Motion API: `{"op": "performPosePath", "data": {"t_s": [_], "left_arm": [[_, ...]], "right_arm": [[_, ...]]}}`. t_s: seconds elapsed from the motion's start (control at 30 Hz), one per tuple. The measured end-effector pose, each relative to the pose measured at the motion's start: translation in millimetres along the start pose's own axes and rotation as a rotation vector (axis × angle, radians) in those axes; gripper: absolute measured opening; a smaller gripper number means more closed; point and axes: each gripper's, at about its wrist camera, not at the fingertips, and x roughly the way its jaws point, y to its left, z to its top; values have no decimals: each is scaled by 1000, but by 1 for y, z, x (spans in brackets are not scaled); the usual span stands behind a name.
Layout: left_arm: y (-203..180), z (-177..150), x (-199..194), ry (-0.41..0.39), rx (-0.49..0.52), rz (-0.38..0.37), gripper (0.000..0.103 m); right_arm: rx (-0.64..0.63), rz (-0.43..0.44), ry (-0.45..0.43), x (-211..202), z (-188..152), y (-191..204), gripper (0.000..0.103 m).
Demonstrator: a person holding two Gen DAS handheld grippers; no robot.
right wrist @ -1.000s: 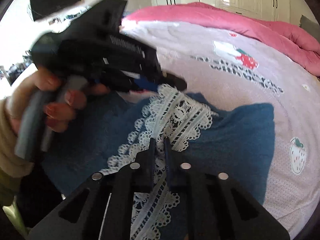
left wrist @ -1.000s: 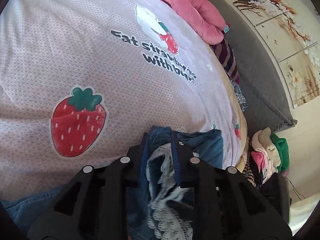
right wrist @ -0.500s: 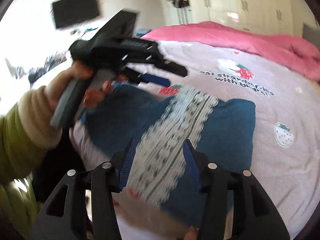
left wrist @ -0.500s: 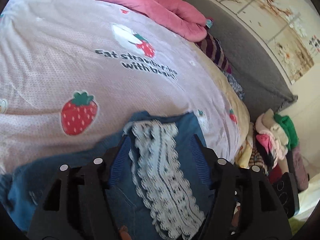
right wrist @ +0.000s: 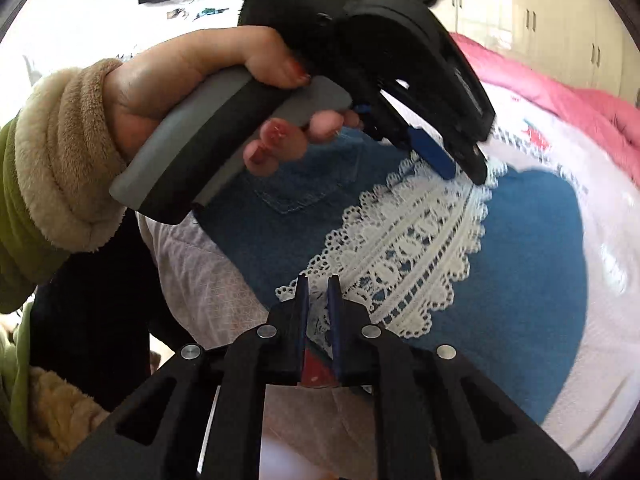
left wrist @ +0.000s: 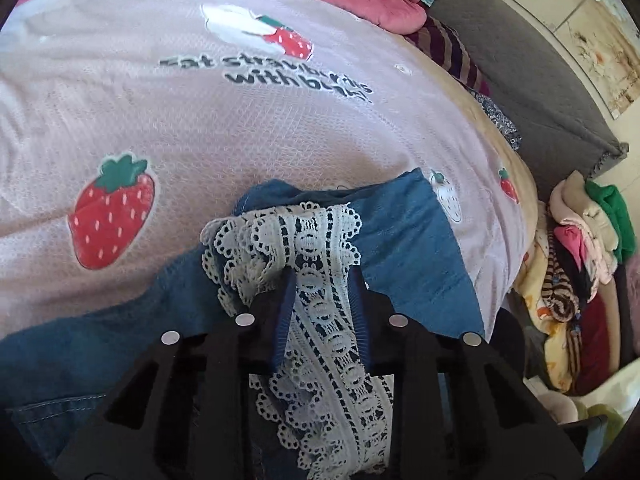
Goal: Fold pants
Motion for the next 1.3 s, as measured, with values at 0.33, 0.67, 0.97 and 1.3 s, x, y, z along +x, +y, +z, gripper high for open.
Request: {"op": "performPosePath", "data": {"t_s": [0.33,0.67,0.97,1.3], "left_arm": [[-8,-9,-23,-62,17,-35,55],[-43,-66,-53,-128,107,26,61],[-48,-98,-26,-81,187,145,61],[-44,-114,-72,-188,158,102,76]], "right_arm": [[121,-73,-122,-71,16,-37,38],[309,-165,-85,-55,48,-143,42],[353,-179,95,20,43,-165,41],[374,-49,-20,-14,65,-148,51]]}}
